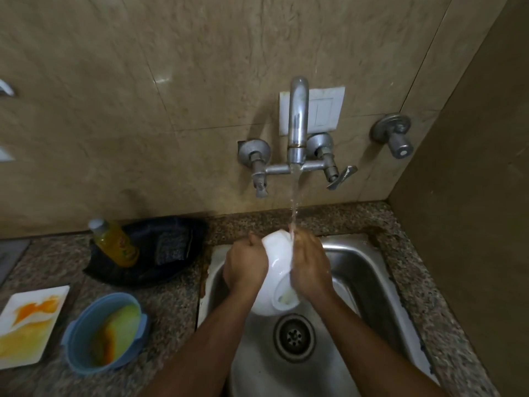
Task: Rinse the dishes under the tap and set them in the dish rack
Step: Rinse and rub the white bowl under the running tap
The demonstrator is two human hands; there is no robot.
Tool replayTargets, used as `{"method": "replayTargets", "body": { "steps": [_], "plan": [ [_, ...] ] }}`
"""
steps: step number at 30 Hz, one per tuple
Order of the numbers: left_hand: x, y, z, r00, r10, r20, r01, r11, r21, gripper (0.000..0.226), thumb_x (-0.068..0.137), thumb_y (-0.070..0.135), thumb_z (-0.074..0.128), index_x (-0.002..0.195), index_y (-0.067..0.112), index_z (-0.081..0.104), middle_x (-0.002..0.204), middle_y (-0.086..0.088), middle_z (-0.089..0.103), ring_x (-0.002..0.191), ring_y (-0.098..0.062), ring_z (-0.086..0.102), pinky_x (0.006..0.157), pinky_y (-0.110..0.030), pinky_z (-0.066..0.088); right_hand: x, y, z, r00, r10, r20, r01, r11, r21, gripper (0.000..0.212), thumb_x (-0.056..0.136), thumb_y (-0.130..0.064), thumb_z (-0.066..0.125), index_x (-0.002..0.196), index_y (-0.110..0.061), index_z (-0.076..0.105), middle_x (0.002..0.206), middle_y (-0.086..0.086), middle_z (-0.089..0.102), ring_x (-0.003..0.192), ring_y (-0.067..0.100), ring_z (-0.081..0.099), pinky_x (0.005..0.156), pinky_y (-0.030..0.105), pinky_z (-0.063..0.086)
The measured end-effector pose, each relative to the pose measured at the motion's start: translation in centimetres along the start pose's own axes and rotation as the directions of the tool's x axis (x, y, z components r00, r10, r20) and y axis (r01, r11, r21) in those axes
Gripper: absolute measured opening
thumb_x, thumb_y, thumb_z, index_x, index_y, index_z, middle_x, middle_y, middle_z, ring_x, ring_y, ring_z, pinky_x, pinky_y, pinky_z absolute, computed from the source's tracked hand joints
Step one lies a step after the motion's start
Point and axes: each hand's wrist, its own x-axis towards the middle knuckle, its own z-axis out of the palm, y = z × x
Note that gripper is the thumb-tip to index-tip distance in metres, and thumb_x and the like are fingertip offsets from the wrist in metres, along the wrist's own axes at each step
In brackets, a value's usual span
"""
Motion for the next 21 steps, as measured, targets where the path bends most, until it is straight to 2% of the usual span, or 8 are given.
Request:
{"method": "replayTargets", "body": {
  "steps": [1,5,8,9,12,16,19,21],
  "plan": [
    [0.0,-0.3,0.1,1.0,-0.022,0.004,0.023,1.0,-0.019,0.053,0.101,0.043,0.033,0.093,0.006,0.071,0.1,-0.015,0.07,0.092,-0.031,0.062,0.079,-0.033,0.045,0.0,-0.4,0.5,1.0,0.014,-0.028,-0.014,1.0,-0.028,0.04,0.104,-0.032,0.028,0.125,-0.018,0.058,0.126,0.004,0.06,0.12,0.024,0.054,0.101,0.036,0.041],
    [0.2,-0.8,0.2,0.998,-0.056,0.006,0.056,0.996,-0.068,0.058,0.099,0.047,0.033,0.091,0.007,0.073,0.097,-0.015,0.072,0.092,-0.034,0.065,0.084,-0.037,0.051,-1.4,-0.6,1.9,0.937,-0.327,0.126,0.342,0.932,-0.119,0.046,0.101,-0.029,0.027,0.14,-0.019,0.049,0.145,0.0,0.049,0.138,0.018,0.039,0.117,0.038,0.024],
    [-0.3,-1.1,-0.1,0.999,-0.023,-0.049,0.02,0.998,-0.067,0.054,0.1,0.045,0.037,0.084,0.006,0.071,0.093,-0.015,0.071,0.088,-0.034,0.065,0.079,-0.036,0.05,-0.2,0.9,1.0,0.997,0.063,0.037,-0.065,0.997,0.047,0.042,0.105,-0.035,0.026,0.131,-0.02,0.056,0.136,0.002,0.056,0.128,0.017,0.048,0.108,0.031,0.034],
    [-0.4,-1.3,-0.1,0.998,-0.026,-0.054,0.021,0.996,-0.09,0.05,0.1,0.042,0.038,0.084,0.007,0.071,0.093,-0.016,0.071,0.088,-0.034,0.065,0.08,-0.037,0.051,-0.3,0.5,1.2,0.995,0.1,0.025,-0.1,0.994,0.033,0.039,0.106,-0.033,0.029,0.13,-0.02,0.057,0.132,0.003,0.058,0.125,0.018,0.05,0.104,0.029,0.035],
    [-0.1,-1.5,-0.1,0.998,-0.056,-0.039,0.05,0.989,-0.138,0.05,0.099,0.041,0.038,0.09,0.006,0.072,0.098,-0.015,0.071,0.092,-0.034,0.064,0.084,-0.038,0.05,-1.7,-0.7,1.5,0.974,-0.213,0.076,0.221,0.969,-0.11,0.044,0.102,-0.034,0.028,0.138,-0.02,0.049,0.14,0.005,0.052,0.134,0.022,0.042,0.114,0.039,0.029],
    [-0.4,-1.4,-0.1,0.997,-0.035,-0.068,0.026,0.991,-0.13,0.049,0.1,0.04,0.04,0.087,0.004,0.07,0.094,-0.016,0.07,0.089,-0.035,0.064,0.074,-0.031,0.042,-0.7,0.4,0.8,0.998,0.069,-0.005,-0.069,0.997,0.043,0.041,0.101,-0.044,0.024,0.126,-0.031,0.053,0.131,-0.002,0.057,0.125,0.02,0.051,0.102,0.036,0.04],
    [-0.2,-1.6,-0.1,0.995,-0.071,-0.072,0.054,0.974,-0.221,0.044,0.1,0.033,0.042,0.087,0.003,0.071,0.096,-0.017,0.071,0.09,-0.034,0.063,0.079,-0.034,0.046,-1.9,-1.0,1.5,0.99,-0.14,0.011,0.14,0.986,-0.089,0.048,0.102,-0.041,0.023,0.131,-0.019,0.054,0.134,0.002,0.055,0.127,0.021,0.047,0.108,0.041,0.036],
    [-0.4,-1.9,-0.2,0.996,-0.059,-0.066,0.042,0.969,-0.243,0.04,0.1,0.03,0.043,0.09,0.003,0.071,0.094,-0.014,0.07,0.086,-0.031,0.06,0.079,-0.033,0.045,-1.2,0.4,1.4,0.999,0.005,0.046,-0.006,1.0,0.014,0.048,0.102,-0.046,0.023,0.124,-0.023,0.059,0.125,-0.002,0.06,0.118,0.018,0.052,0.104,0.04,0.04]
  ]
}}
